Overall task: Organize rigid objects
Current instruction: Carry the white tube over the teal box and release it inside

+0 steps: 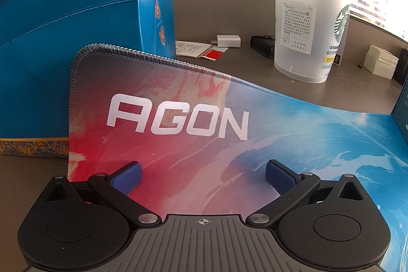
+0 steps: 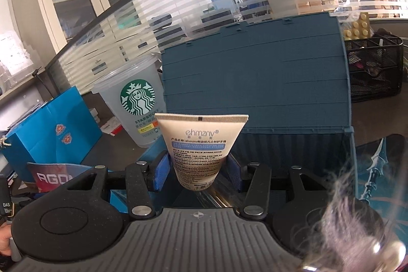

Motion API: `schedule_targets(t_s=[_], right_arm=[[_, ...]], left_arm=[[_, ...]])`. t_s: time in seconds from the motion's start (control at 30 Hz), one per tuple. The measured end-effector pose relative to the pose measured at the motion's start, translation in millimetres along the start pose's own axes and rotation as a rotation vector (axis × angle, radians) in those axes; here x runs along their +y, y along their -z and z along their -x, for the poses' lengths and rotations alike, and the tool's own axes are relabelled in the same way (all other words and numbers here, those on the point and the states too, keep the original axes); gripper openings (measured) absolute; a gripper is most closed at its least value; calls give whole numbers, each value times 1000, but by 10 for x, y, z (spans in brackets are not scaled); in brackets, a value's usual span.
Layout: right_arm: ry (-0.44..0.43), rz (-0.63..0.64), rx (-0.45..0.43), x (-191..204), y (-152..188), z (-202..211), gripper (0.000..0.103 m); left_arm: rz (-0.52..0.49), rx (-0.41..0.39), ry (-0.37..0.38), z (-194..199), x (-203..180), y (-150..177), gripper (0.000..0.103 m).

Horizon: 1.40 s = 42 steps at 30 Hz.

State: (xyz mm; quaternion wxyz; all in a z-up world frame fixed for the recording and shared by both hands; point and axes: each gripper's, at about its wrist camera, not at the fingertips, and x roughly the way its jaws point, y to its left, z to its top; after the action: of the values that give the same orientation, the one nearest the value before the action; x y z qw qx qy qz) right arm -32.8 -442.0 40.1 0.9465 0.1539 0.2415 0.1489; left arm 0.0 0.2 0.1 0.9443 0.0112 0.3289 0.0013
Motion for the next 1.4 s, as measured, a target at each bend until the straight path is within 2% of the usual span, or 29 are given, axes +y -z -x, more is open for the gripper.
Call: schedule_targets(t_s=[0.37,0.67,0.93,1.03,1.1,1.13,1.3,1.4], right_arm=[[56,8,41,-104,47,28,53],[95,35,15,-110,15,59,54],[97,28,-32,-105,1,218,55],[109,50,-56,-56,3,324,63],[127,76,-75,-4,18,403,79],[136,87,-85,18,30,447,82],[145,118,-118,99,127,637,91],[158,123,-136,120,213,738,94]], left_arm=[[0,0,0,0,0,0,103],[0,0,0,0,0,0,103],[0,0,0,0,0,0,103],[0,0,0,0,0,0,103],[0,0,1,0,0,0,103],[0,0,1,1,0,0,103],[-5,1,4,5,-24,1,103],[-6,-2,36,32,-70,-1,103]])
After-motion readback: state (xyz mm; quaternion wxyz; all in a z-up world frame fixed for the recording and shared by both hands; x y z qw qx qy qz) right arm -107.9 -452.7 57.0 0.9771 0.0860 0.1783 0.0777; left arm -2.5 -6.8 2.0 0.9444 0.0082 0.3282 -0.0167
